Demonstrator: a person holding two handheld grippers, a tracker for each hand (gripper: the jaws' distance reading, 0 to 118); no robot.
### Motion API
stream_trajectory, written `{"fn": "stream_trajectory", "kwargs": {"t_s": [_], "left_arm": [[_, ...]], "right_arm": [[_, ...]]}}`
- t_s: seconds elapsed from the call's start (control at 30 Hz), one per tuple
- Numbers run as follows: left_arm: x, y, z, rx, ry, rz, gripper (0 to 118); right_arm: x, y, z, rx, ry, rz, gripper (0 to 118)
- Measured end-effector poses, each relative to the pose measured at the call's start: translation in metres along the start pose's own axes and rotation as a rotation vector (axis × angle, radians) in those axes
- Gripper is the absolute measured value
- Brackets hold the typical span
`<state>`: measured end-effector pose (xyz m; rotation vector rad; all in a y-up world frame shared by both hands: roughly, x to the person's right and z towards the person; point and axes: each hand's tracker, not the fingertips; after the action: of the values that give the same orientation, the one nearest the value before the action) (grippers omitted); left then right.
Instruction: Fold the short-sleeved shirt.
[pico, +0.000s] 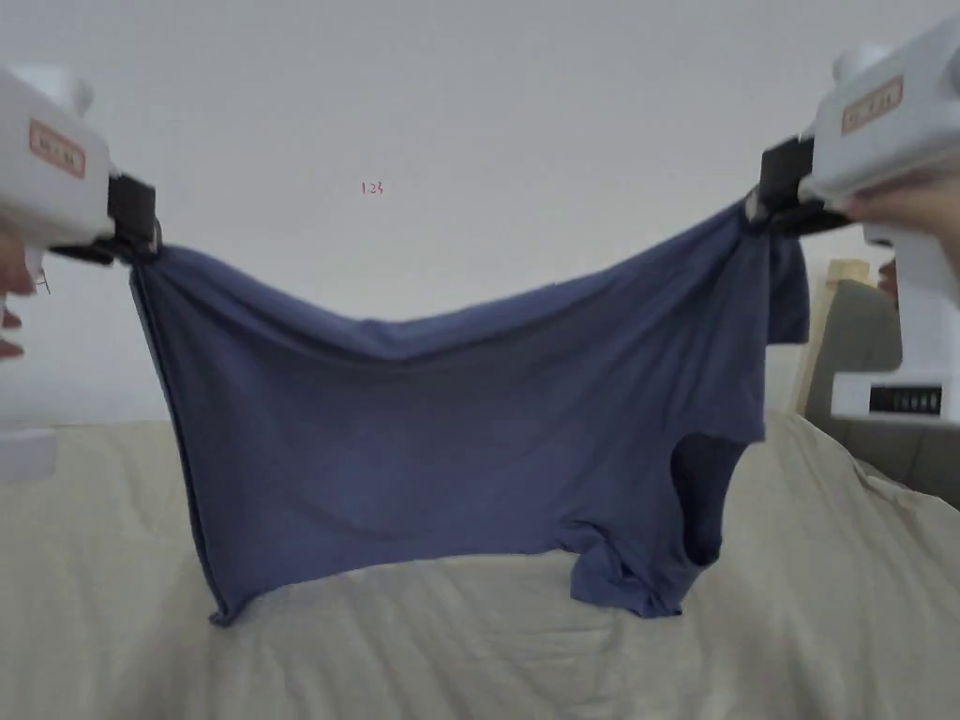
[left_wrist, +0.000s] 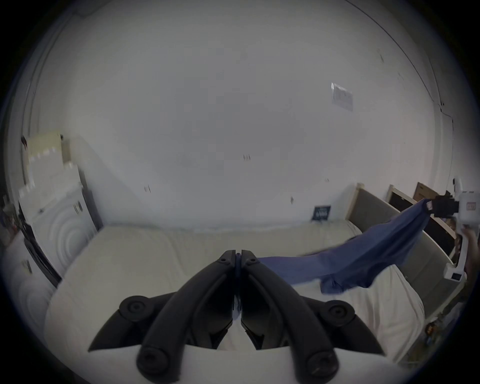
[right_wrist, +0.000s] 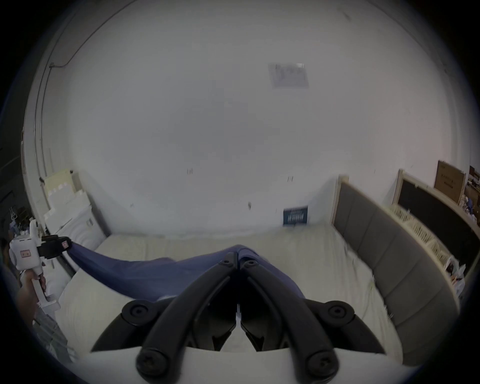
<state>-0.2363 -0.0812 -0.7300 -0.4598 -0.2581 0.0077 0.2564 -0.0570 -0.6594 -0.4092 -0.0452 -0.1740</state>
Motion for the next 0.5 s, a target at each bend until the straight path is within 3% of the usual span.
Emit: {"fn": "stream_trajectory", "kwargs": {"t_s": [0.17, 0.5], "left_arm": [[0.006, -0.083, 0.025, -0.069, -0.061, 0.002, 4], [-0.012, -0.124, 0.133, -0.102, -0.14, -0.027, 4]], "right_arm": [[0.01, -0.087, 0.024, -0.111, 0.038, -0.064, 1], [0.011, -0.157, 0.162, -0.124, 0.07, -0.004, 1]]}}
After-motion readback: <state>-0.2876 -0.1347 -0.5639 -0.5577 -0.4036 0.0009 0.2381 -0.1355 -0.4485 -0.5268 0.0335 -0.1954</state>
